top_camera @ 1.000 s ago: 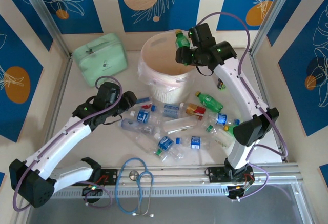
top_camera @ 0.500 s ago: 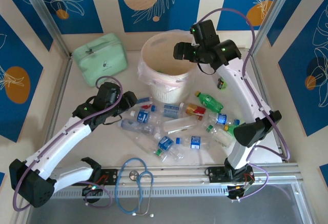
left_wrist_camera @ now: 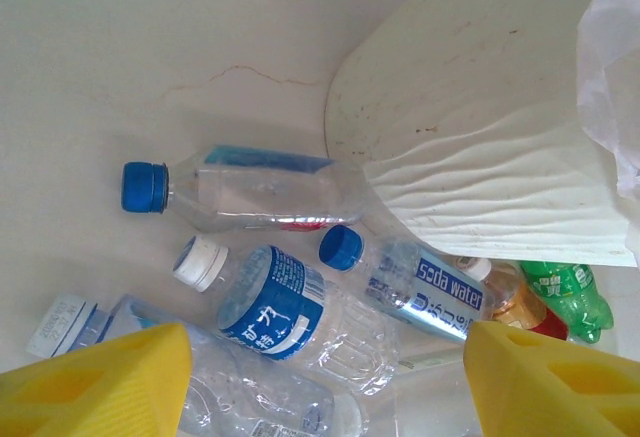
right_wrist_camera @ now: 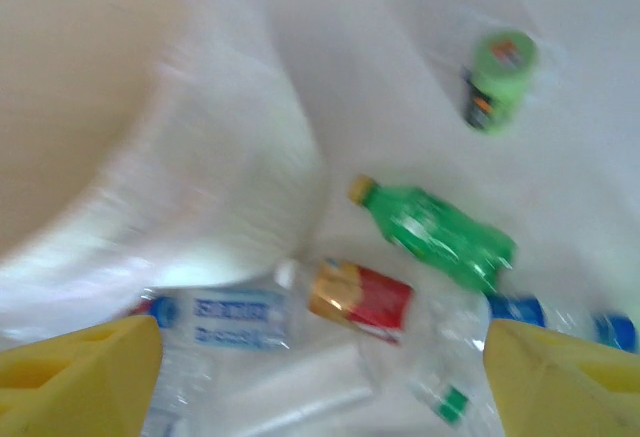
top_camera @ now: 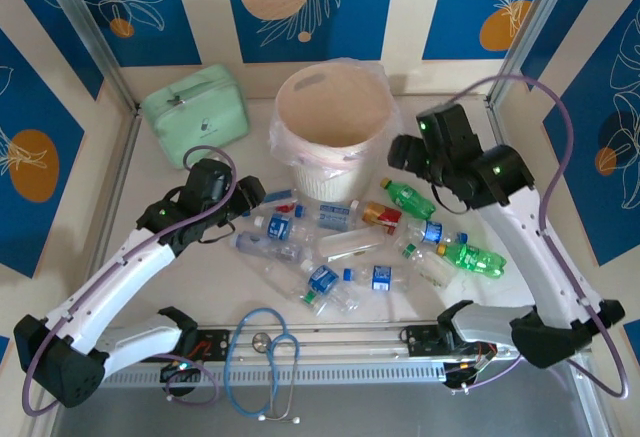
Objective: Put the plastic bottles in the bin
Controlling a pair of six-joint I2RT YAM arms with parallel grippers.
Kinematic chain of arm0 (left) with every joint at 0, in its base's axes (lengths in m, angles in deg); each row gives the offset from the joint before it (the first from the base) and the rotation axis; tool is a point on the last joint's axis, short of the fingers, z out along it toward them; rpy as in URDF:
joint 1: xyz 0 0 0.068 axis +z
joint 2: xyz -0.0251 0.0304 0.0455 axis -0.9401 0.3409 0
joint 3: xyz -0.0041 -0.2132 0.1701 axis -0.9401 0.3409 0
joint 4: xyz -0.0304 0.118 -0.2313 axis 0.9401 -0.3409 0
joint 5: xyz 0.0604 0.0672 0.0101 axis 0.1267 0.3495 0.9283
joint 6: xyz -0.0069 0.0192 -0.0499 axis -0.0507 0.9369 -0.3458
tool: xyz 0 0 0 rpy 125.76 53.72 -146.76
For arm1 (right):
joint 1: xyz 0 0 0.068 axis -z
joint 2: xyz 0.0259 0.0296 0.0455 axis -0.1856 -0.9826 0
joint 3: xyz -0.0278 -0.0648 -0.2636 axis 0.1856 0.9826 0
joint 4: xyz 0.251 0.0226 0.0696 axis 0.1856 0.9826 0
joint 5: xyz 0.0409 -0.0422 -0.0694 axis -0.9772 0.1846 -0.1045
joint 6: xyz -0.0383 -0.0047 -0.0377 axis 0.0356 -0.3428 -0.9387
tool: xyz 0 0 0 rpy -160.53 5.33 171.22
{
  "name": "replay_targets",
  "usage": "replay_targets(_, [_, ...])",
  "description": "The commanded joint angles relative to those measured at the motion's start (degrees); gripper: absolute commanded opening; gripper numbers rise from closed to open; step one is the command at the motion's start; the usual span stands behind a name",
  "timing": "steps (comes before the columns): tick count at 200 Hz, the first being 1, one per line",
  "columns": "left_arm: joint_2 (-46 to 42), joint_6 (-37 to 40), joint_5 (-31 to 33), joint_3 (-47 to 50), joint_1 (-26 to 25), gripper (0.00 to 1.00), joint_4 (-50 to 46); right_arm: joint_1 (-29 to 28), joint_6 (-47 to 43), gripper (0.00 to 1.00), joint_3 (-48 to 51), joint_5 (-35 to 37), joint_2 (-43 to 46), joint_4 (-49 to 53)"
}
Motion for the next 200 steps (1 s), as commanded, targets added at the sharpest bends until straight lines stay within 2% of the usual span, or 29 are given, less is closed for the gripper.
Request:
replay_targets(1, [-0.82,1.05,0.4,-0.6,-0.4,0.73,-0.03,0.47,10.84,0.84,7.01,5.05,2.85,7.96])
replay_targets(44, [0.19,1.04,-0.28,-0.28,-0.39,0.72,-0.08,3.87,17.9,0.84,19.21,3.98,9.13,9.88])
replay_targets(91, [-0.11,0.28,-0.75,1.63,-0.4,0.72,0.45,12.1,23.37,0.86,28.31,0.68,12.62,11.14])
replay_targets(138, [0.67,0.89,-1.61,1.47,-0.4,0.73,0.59,24.56,23.34,0.86,35.65,-5.11,14.23,6.65])
replay_targets(170, [1.2,1.49,-2.14,1.38,-0.4,0.73,0.91,36.24,20.56,0.85,40.99,-12.25,15.39,0.43])
replay_targets(200, [1.38,1.67,-2.98,1.84,-0.4,0.73,1.29,44.88,18.19,0.87,44.02,-14.71,13.97,-3.42])
